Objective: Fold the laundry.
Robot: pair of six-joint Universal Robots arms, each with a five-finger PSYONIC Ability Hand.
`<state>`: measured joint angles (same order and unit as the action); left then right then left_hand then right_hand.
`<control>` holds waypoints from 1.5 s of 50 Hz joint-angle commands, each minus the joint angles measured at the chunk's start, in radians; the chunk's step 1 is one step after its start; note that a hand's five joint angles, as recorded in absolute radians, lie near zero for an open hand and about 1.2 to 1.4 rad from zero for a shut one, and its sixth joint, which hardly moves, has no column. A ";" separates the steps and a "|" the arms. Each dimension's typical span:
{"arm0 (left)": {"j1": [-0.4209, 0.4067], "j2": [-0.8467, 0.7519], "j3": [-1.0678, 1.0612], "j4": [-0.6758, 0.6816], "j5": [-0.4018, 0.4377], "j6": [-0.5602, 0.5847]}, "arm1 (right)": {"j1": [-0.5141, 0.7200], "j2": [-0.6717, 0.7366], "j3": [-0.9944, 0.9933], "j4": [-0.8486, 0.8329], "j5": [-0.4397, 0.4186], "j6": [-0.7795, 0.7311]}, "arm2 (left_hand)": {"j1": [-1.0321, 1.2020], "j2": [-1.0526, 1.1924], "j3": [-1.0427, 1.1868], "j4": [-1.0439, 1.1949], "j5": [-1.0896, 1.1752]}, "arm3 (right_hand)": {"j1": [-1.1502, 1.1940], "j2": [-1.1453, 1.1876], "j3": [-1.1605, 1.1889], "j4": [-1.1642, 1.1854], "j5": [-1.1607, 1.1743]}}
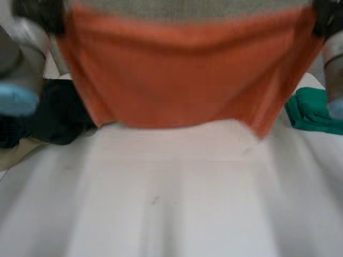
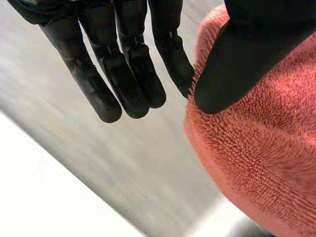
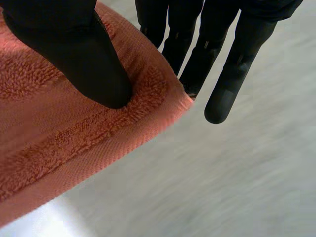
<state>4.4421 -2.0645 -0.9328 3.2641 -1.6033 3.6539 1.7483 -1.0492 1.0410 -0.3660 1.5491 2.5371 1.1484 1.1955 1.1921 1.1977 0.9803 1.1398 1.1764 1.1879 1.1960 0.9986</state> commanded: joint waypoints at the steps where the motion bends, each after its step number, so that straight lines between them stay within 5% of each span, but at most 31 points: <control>1: -0.015 0.018 0.204 0.083 -0.064 -0.192 | 0.000 -0.041 -0.036 -0.347 0.014 0.141 | 0.248 0.201 0.204 0.199 0.241 | 0.256 0.220 0.208 0.200 0.223; 14: -0.021 -0.017 0.005 0.042 -0.104 -0.261 | -0.042 -0.046 0.048 -0.148 -0.076 0.192 | 0.248 0.201 0.204 0.199 0.241 | 0.256 0.220 0.208 0.200 0.223; 23: -0.032 -0.074 -0.317 0.040 -0.095 -0.258 | -0.101 -0.014 0.306 0.068 -0.198 0.192 | 0.248 0.201 0.204 0.199 0.241 | 0.256 0.220 0.208 0.200 0.223; 33: -0.032 -0.112 -0.520 -0.006 -0.070 -0.175 | -0.148 0.051 0.505 0.104 -0.248 0.028 | 0.248 0.201 0.204 0.199 0.241 | 0.256 0.220 0.208 0.200 0.223; 37: -0.026 -0.114 -0.537 -0.026 -0.064 -0.112 | -0.151 0.049 0.513 0.105 -0.247 0.005 | 0.210 0.163 0.167 0.161 0.204 | 0.256 0.220 0.208 0.200 0.223; 41: -0.020 -0.106 -0.543 -0.032 -0.046 -0.043 | -0.148 0.041 0.513 0.107 -0.248 0.017 | -0.550 -0.597 -0.594 -0.600 -0.557 | 0.256 0.220 0.208 0.200 0.223; 45: -0.018 -0.071 -0.552 -0.026 -0.044 0.011 | -0.138 0.031 0.516 0.105 -0.247 0.028 | -0.708 -0.756 -0.752 -0.758 -0.715 | 0.256 0.220 0.208 0.200 0.223; 58: -0.009 0.023 -0.589 0.002 -0.003 0.075 | -0.118 0.015 0.537 0.102 -0.242 0.046 | -0.674 -0.721 -0.718 -0.723 -0.680 | 0.256 0.220 0.208 0.200 0.223; 75: 0.017 -0.025 -0.512 0.003 0.174 0.176 | -0.127 0.018 0.539 0.102 -0.241 0.042 | -0.641 -0.688 -0.685 -0.691 -0.648 | 0.256 0.220 0.208 0.200 0.223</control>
<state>4.4458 -2.0476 -1.4815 3.2705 -1.5032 3.7801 1.6229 -1.0343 1.5792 -0.2639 1.3080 2.5797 0.4685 0.4715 0.4733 0.4708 0.2953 1.1394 1.1764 1.1879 1.1961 1.0073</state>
